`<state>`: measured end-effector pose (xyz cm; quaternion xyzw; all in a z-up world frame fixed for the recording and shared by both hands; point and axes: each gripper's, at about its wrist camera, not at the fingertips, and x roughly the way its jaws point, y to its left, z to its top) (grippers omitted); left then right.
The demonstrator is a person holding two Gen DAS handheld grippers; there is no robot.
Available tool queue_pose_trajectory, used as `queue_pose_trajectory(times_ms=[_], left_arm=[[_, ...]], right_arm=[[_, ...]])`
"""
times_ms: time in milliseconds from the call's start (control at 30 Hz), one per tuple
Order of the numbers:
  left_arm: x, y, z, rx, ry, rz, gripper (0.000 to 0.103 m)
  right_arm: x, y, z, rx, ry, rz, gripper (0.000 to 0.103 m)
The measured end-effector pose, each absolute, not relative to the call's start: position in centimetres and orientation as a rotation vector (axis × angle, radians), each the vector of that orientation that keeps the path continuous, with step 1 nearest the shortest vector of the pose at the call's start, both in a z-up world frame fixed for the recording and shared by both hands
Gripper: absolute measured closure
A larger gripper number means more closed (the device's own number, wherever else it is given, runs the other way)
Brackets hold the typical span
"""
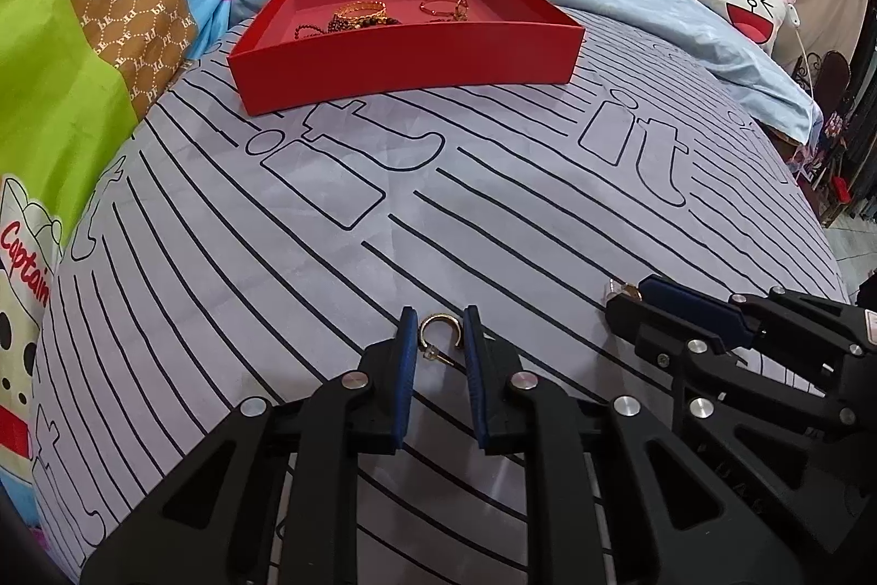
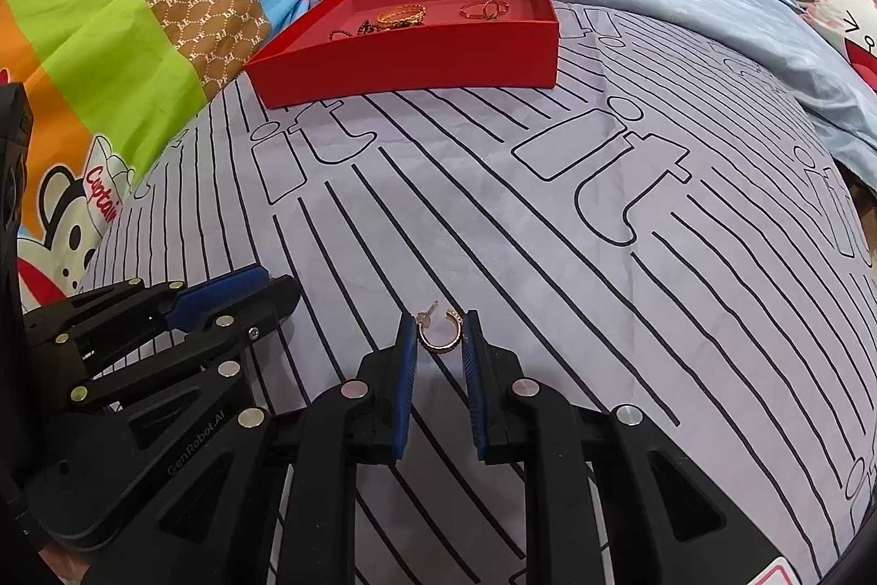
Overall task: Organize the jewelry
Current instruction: 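Grasp the other gold hoop earring with the left gripper while the right gripper holds its earring, then carry both gold earrings into the red tray and open both grippers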
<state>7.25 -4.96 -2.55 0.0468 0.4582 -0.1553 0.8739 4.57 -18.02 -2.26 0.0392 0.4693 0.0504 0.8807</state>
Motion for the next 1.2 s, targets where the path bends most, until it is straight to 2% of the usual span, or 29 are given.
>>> queue_pose_trajectory(times_ms=[633, 1200], left_arm=[[9.3, -4.3, 1.1, 0.066, 0.932, -0.284, 0.087], [17.4, -4.9, 6.6, 0.05, 0.809, -0.246, 0.087]], right_arm=[[6.7, -17.4, 2.0, 0.097, 0.893, 0.137, 0.087], [14.5, -17.5, 8.0, 0.05, 0.754, 0.132, 0.087]])
